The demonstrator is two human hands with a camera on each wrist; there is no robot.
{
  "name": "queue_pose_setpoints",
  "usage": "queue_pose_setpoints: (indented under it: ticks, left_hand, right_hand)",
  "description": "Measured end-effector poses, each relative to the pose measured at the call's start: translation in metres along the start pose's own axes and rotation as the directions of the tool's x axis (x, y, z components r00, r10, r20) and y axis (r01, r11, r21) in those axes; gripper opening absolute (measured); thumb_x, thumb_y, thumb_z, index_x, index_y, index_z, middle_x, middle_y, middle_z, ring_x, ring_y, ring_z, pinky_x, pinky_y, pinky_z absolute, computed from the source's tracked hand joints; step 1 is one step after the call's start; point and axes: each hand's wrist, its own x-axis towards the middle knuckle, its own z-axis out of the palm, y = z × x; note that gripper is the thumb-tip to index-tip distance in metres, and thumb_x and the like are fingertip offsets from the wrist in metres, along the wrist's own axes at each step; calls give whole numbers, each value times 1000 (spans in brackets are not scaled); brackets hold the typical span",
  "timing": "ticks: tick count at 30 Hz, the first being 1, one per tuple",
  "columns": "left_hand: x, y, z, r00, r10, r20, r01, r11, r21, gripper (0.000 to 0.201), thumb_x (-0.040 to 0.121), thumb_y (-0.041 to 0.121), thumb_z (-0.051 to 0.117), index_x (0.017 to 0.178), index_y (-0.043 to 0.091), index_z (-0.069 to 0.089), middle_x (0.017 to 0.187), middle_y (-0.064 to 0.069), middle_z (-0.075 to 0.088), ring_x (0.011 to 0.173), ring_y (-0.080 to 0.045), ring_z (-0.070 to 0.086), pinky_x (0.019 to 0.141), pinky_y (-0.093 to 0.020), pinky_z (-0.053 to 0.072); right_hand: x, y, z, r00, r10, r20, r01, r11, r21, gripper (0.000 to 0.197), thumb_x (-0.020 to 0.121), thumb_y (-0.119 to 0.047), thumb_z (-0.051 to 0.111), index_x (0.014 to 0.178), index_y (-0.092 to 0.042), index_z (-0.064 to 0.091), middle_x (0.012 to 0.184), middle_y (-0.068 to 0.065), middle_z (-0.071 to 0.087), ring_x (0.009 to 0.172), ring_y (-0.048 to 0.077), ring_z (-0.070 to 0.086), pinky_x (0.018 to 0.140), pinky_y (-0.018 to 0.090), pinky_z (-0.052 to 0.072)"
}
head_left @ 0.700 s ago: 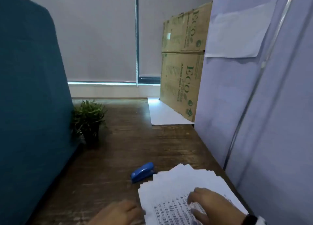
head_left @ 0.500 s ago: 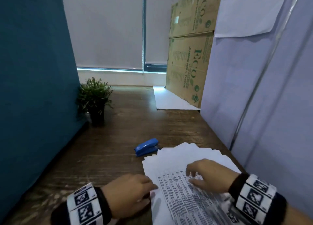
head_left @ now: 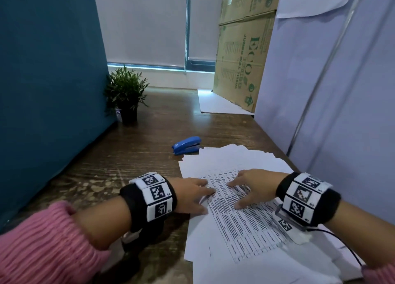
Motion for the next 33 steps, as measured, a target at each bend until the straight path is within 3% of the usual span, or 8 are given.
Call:
queue_pose_setpoints:
  ticks: [6, 9, 13, 16, 21, 23, 25, 33]
  left_hand:
    - [4, -1, 7, 999, 40, 35, -40, 999, -4, 71, 91, 59, 40, 149, 38, 6, 159, 5, 3, 145, -19, 14, 114, -41, 24]
    - [6, 0, 11, 995, 96, 15, -97, 995, 35, 72, 92, 60, 38, 149, 36, 3, 159, 3, 0, 145, -21, 13, 112, -42, 24]
    - [9, -4, 16, 987, 157, -29, -155, 986, 53, 73, 93, 58, 36, 150, 31, 0, 159, -3, -2, 146, -25, 8, 113, -46, 23]
    - [15, -8, 18, 984, 175, -24, -172, 982, 73, 72, 92, 59, 38, 150, 33, 4, 158, -9, 4, 142, -32, 17, 110, -50, 28]
    - [21, -5, 19, 948, 208, -239, -159, 964, 211, 37, 99, 30, 36, 136, 23, 41, 116, -12, 47, 104, -31, 54, 65, -29, 38]
    - [16, -6, 22, 970, 119, -214, -102, 991, 91, 38, 87, 29, 32, 102, 34, 67, 79, 4, 58, 61, -14, 60, 44, -19, 20]
    - [22, -7, 31, 959, 108, -261, -60, 981, 185, 40, 74, 34, 28, 75, 37, 68, 58, 12, 54, 36, -4, 45, 40, -15, 13]
    - [32, -13, 49, 936, 190, -296, -131, 969, 209, 43, 74, 48, 27, 82, 35, 67, 66, 12, 59, 44, -3, 55, 41, -12, 39]
  right_hand:
    - [-17, -2, 8, 996, -86, 21, 85, 994, 73, 79, 72, -64, 65, 140, -34, 39, 131, -5, 45, 119, 15, 45, 102, 36, 40]
    - [-15, -4, -20, 993, -95, 71, 92, 995, 44, 59, 77, -58, 64, 129, -31, 53, 122, -7, 57, 104, 9, 51, 96, 29, 43]
    - [27, -6, -80, 975, -122, -184, 115, 992, -50, 33, 90, -38, 58, 120, -23, 59, 111, -5, 64, 90, 11, 56, 79, 22, 42]
    - [86, -11, -107, 931, -109, -347, 92, 994, -64, 24, 89, -21, 58, 113, -18, 60, 109, 2, 66, 100, 23, 61, 85, 35, 51]
    - [168, -34, -112, 959, -98, -264, 63, 989, -137, 43, 89, -20, 60, 131, -16, 47, 129, 10, 51, 115, 28, 52, 89, 35, 43]
    - [189, -41, -108, 971, -109, -213, 79, 987, -141, 46, 89, -25, 60, 131, -14, 46, 130, 13, 52, 115, 31, 53, 90, 38, 44]
    - [203, -45, -103, 978, -115, -173, 89, 985, -147, 45, 88, -29, 62, 128, -13, 50, 124, 14, 57, 109, 32, 56, 88, 39, 47]
    - [214, -45, -96, 975, -113, -194, 77, 980, -185, 30, 88, -23, 60, 116, -13, 57, 113, 12, 62, 101, 32, 58, 76, 38, 42]
